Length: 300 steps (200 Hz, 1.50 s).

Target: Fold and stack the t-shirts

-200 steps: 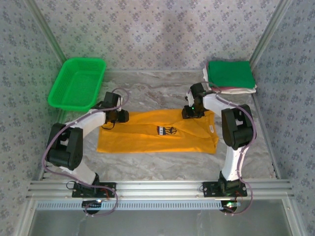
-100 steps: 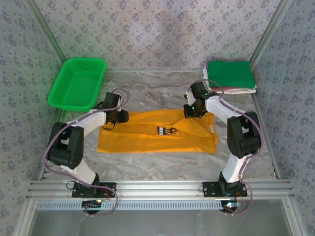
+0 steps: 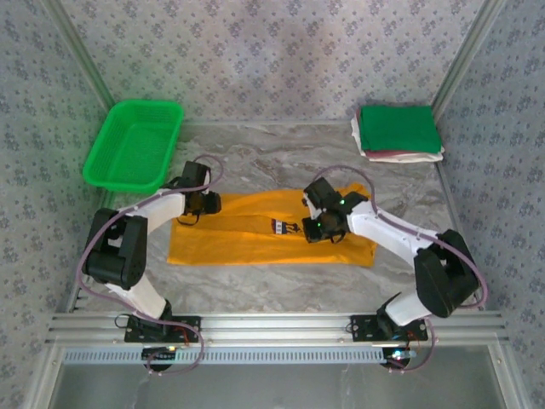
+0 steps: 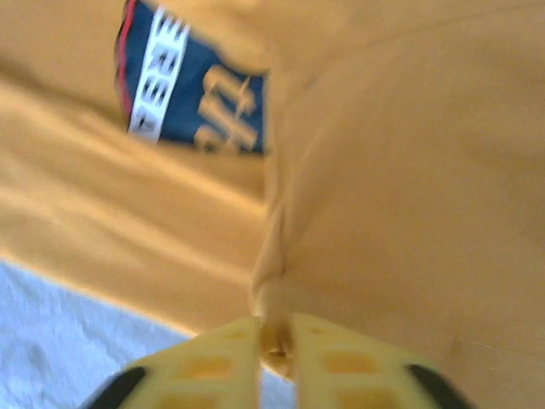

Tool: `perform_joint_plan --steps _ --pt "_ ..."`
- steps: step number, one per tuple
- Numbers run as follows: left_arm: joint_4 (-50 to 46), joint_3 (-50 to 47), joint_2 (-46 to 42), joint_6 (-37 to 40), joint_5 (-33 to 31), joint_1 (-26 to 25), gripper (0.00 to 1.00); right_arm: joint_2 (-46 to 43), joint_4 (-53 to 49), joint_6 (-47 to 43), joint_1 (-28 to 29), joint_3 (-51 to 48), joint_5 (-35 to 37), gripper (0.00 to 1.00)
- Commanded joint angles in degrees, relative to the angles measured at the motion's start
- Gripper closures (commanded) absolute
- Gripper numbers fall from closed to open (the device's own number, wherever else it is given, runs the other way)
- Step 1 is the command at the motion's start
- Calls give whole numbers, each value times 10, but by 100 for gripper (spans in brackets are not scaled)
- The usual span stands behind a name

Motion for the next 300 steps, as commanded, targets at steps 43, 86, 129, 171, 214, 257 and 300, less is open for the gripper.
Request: perform_joint_plan --steps 43,86,129,171,214,257,300 --pt "14 10 11 -7 -8 3 62 -103 -39 81 6 -20 17 53" --pt "16 23 15 -15 5 16 62 -57 27 68 -119 12 2 56" --pt "-18 61 63 -25 38 76 62 80 46 68 -147 72 41 61" --pt "-28 95 106 -26 52 116 67 169 76 79 -163 101 19 63" --pt "-45 104 105 -32 52 131 76 213 108 96 -197 79 9 65" --pt "-66 46 57 -44 74 127 78 252 130 95 -233 92 -7 66" --pt "-89 -67 -50 -104 80 130 76 334 147 98 -249 197 -58 66"
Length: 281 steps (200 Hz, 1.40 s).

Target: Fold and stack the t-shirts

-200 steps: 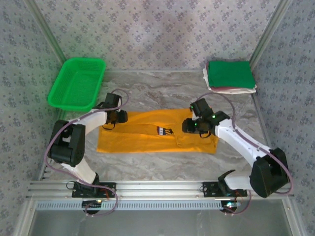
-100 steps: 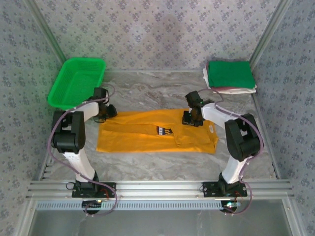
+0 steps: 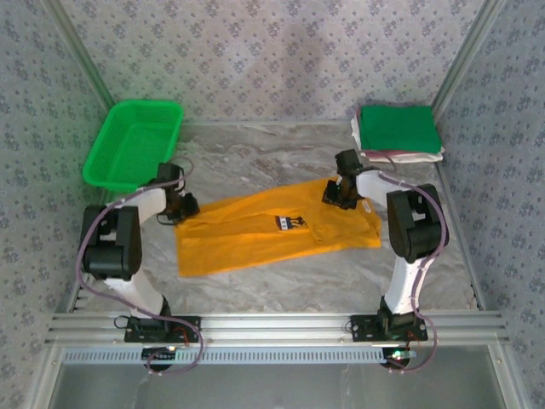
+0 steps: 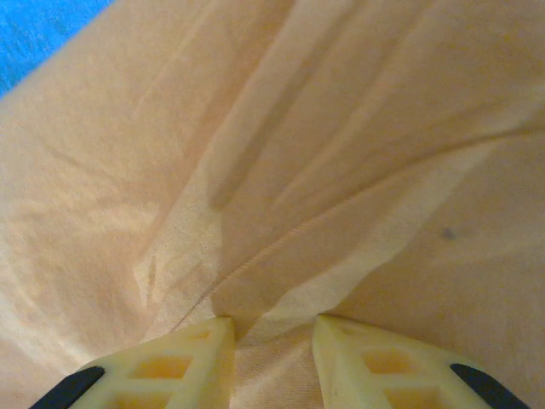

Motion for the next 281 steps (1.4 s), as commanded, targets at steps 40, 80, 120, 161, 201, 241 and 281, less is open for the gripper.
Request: perform_joint_plan --steps 40,80,120,161,201,241,281 --pt "-43 -116 -182 -84 24 -1 76 136 0 4 12 188 -82 65" --pt "-100 -21 -211 -20 -35 -61 73 43 -10 -2 13 176 -44 61" --pt "-45 74 -89 24 23 -73 70 -98 -2 25 13 27 35 60" --pt "-54 192 65 73 39 -103 67 -140 -4 55 9 -81 49 61" --pt "-39 197 124 85 56 -106 64 -111 15 60 23 -105 36 61" --pt "-29 133 108 73 50 -102 66 -38 44 47 40 -68 12 63" --pt "-27 9 29 36 38 -97 68 65 58 11 43 60 3 64"
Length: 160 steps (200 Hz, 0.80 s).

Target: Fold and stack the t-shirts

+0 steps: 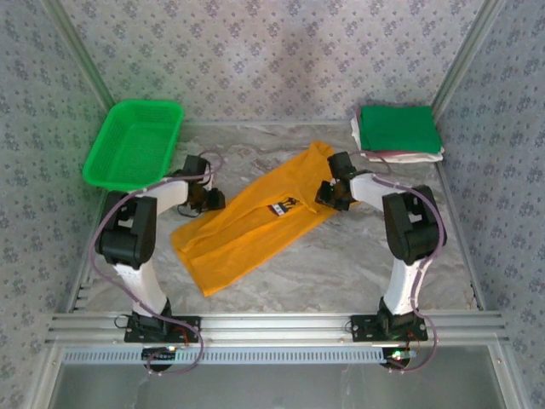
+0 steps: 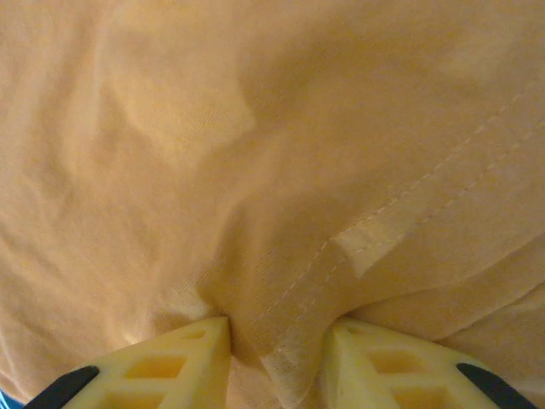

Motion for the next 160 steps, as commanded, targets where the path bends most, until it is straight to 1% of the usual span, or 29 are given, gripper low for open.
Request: perform_joint_plan --steps 1,23,45,59,72,92,103,120,139,160 --pt "-39 -71 -50 -26 0 2 68 70 15 -28 4 73 -10 64" --pt "-56 -127 -105 -46 12 0 68 139 -2 -61 1 185 -9 64" --pt "-41 -168 -158 -71 68 -21 70 205 -40 -79 -10 315 -29 64" --pt "-28 -172 -179 -88 102 -44 70 220 -65 -86 -16 377 -34 63" --pt "-16 -165 -192 -99 113 -62 70 208 -83 -91 -18 399 -24 61" --pt "9 -160 -198 -113 110 -62 70 149 -95 -84 -16 364 0 59" --pt "24 -157 -194 -116 112 -57 71 103 -83 -74 -9 310 0 59" --pt "30 -139 -174 -111 110 -46 71 34 -52 -60 21 210 -6 59" --pt "28 -102 -148 -92 109 -40 71 -8 -28 -44 60 121 -16 60" --pt "-5 -26 -110 -60 104 -38 71 -23 -4 -19 91 55 -15 62"
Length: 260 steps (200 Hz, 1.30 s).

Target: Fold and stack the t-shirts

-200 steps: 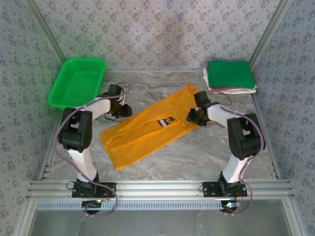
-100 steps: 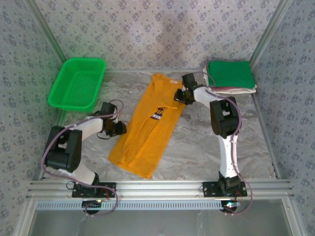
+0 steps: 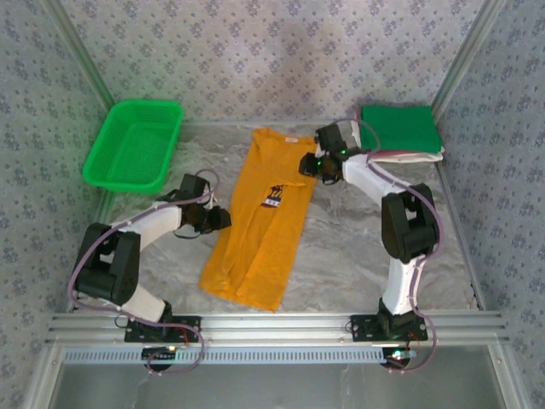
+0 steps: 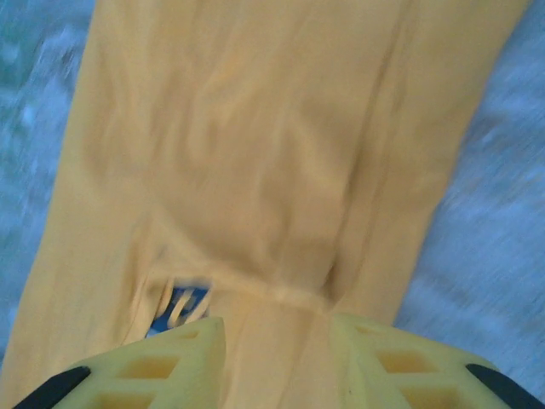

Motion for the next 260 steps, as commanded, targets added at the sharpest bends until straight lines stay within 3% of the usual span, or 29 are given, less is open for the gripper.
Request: perform_joint_plan --steps 1,52,86,146,192,222,260 --pt "-10 86 32 36 5 3 71 -6 22 34 38 -70 -6 62" --pt "-16 238 158 81 -7 2 77 44 28 41 42 -63 33 66" --pt "18 244 199 71 -28 3 79 103 21 38 27 -21 36 67" --pt "58 127 76 36 -96 12 74 246 -19 -14 -14 158 11 67" --pt "39 70 -12 33 -89 10 71 288 -76 -35 -39 289 0 65" --pt "12 53 -52 39 -58 -7 66 215 -106 -44 -34 273 -32 62" --pt "-18 39 -70 34 -13 -53 56 22 -5 3 7 42 -93 60"
